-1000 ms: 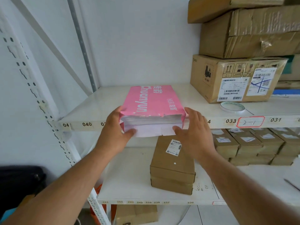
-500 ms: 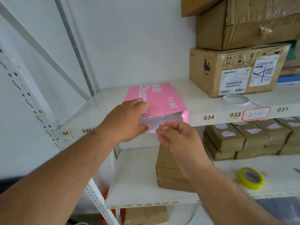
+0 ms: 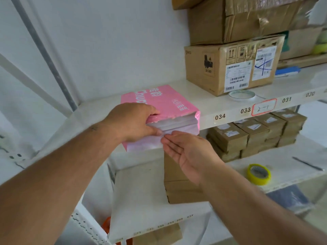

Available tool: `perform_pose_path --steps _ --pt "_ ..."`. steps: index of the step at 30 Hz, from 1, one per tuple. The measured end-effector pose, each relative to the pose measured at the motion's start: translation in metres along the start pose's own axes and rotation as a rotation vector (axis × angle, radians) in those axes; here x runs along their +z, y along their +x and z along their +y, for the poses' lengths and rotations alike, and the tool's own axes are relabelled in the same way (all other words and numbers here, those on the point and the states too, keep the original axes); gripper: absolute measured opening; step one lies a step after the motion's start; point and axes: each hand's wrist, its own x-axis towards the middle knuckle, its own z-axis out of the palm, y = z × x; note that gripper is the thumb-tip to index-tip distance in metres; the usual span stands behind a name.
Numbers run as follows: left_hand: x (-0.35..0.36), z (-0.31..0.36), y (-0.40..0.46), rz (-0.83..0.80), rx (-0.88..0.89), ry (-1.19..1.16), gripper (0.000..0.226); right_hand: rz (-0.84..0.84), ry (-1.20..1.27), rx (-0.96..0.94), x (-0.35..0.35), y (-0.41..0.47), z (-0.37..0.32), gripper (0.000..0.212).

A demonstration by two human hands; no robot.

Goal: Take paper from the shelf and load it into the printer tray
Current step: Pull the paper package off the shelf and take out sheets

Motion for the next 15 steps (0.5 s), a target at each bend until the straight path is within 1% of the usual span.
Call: perform_pose_path --steps 7,15 --pt "-0.001 -0.005 0.0 -0.017 0.021 0.006 0.073 -0.043 -0.035 0.019 0.008 0.012 0.007 0.016" --pt "0.002 -0.006 -0.001 -0.022 0.025 0.025 0.066 -0.071 -0.008 0.012 0.011 0.022 0.011 0.018"
